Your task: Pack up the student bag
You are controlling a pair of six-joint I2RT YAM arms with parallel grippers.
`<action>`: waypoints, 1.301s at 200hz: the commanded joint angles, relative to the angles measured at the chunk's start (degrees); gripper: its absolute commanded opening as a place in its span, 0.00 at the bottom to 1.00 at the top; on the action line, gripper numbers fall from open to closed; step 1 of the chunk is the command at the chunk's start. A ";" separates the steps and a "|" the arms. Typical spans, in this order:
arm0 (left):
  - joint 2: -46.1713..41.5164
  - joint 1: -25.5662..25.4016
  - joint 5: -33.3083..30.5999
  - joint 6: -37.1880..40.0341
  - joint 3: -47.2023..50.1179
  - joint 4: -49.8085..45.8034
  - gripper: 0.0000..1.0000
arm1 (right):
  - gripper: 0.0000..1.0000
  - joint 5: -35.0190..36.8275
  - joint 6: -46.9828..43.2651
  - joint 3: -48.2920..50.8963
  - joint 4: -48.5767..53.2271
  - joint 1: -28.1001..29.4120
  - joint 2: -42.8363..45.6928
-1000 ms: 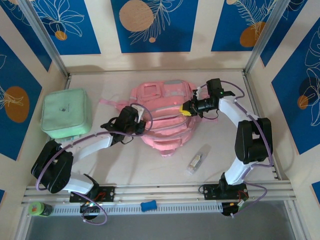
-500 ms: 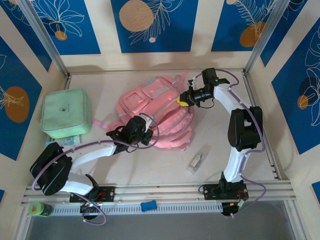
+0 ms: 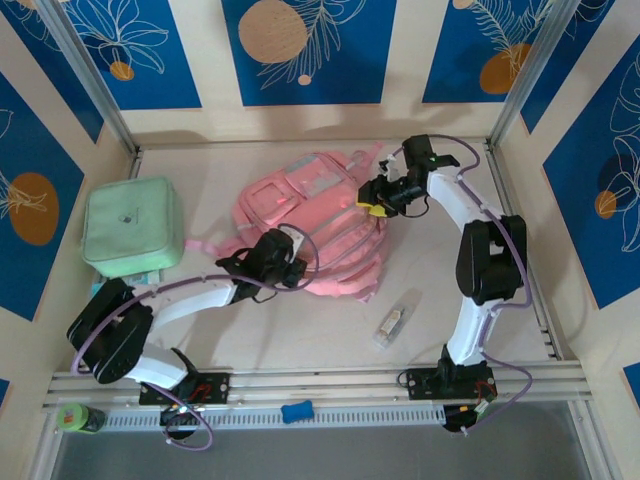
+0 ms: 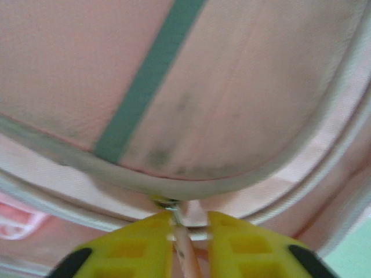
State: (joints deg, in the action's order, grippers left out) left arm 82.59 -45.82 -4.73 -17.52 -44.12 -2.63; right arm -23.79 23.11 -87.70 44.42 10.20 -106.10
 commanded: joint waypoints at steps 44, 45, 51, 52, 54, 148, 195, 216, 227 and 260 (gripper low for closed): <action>-6.84 -2.17 3.18 -5.65 1.58 -6.36 0.62 | 0.70 31.49 10.65 18.95 10.35 8.27 25.17; -7.05 -2.17 3.21 -5.71 1.80 -6.30 0.63 | 0.70 31.73 10.91 19.40 10.47 8.44 25.38; -8.45 -2.17 3.85 -6.09 2.69 -5.94 0.67 | 0.72 33.01 12.32 21.54 11.53 9.55 27.39; -8.65 -2.17 3.89 -6.19 2.79 -5.92 0.67 | 0.73 33.10 12.67 21.84 11.72 9.70 27.72; -9.08 -2.17 4.04 -6.27 3.00 -5.74 0.69 | 0.73 33.57 13.32 22.52 12.09 9.98 28.30; -13.98 -2.21 1.41 -12.63 5.19 -5.24 0.99 | 0.97 36.77 42.56 46.76 12.05 30.45 44.99; -12.43 -2.17 2.11 -15.67 4.62 -3.13 0.99 | 1.00 37.55 49.93 52.57 5.34 35.09 43.30; -12.49 -2.20 2.05 -15.79 4.26 -4.23 0.99 | 0.98 38.54 50.66 53.20 2.91 35.79 41.12; -12.67 -2.17 1.76 -16.11 4.58 -4.06 0.99 | 0.97 38.99 50.83 53.33 1.84 35.88 39.97; -13.39 -2.17 1.24 -16.51 5.03 -4.66 0.99 | 0.91 39.69 51.01 52.47 -0.03 36.03 36.61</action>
State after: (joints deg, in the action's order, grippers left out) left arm 69.93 -47.92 -2.17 -32.99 -39.38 -6.57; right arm 14.22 72.03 -34.94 46.35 45.80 -67.83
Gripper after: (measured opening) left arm 0.993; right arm 0.927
